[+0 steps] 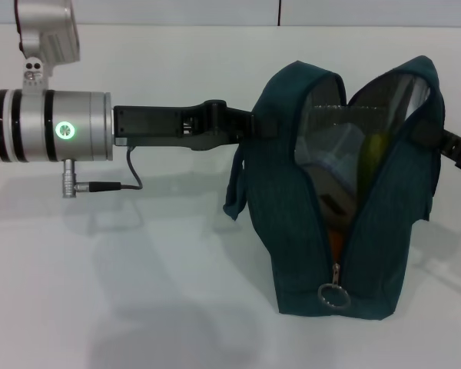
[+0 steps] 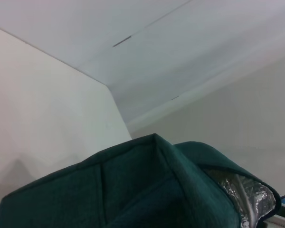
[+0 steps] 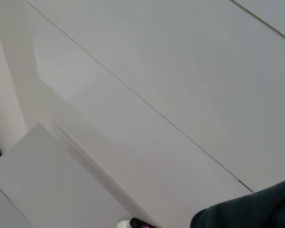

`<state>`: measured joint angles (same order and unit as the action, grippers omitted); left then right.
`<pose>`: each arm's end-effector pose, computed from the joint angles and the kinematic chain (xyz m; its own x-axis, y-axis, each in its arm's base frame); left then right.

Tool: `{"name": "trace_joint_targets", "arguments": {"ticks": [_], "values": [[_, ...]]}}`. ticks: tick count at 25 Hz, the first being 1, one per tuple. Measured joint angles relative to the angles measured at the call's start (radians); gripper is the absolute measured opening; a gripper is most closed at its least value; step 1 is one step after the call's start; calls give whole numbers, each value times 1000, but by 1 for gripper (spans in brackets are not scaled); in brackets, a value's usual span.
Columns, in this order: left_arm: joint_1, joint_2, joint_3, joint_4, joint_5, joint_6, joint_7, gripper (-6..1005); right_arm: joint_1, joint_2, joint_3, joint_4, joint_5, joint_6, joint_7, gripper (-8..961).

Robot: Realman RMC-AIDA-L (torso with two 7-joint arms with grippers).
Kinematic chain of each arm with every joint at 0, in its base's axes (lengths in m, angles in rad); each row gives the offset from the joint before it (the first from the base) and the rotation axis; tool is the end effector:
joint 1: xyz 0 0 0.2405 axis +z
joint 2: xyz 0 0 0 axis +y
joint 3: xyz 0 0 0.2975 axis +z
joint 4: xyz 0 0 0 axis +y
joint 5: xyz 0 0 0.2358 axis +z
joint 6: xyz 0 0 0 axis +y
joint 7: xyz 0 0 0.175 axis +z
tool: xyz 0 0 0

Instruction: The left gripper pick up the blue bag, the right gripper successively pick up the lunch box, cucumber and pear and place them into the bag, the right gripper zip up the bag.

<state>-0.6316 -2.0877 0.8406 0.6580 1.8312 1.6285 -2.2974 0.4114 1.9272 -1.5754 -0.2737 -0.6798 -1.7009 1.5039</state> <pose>-0.2189 0.3942 -0.0583 0.2645 0.8908 0.3694 0.7944 -0.4185 0.4403 0.2905 0.3308 -0.0252 0.1830 -0.5563 -0.8106 -0.6132 -0.7090 0.3482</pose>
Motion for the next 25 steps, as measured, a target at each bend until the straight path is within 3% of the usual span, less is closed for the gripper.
{"name": "trace_joint_targets", "arguments": {"ticks": [9, 19, 25], "values": [[-2, -1, 19, 1, 1, -3, -2, 51, 20, -2, 0, 1, -1, 8, -4, 76], [-3, 1, 21, 0, -3, -4, -4, 51, -57, 1, 54, 2, -1, -31, -46, 150], [-3, 0, 22, 0, -3, -3, -4, 51, -92, -4, 57, 1, -2, -57, -72, 345]]}}
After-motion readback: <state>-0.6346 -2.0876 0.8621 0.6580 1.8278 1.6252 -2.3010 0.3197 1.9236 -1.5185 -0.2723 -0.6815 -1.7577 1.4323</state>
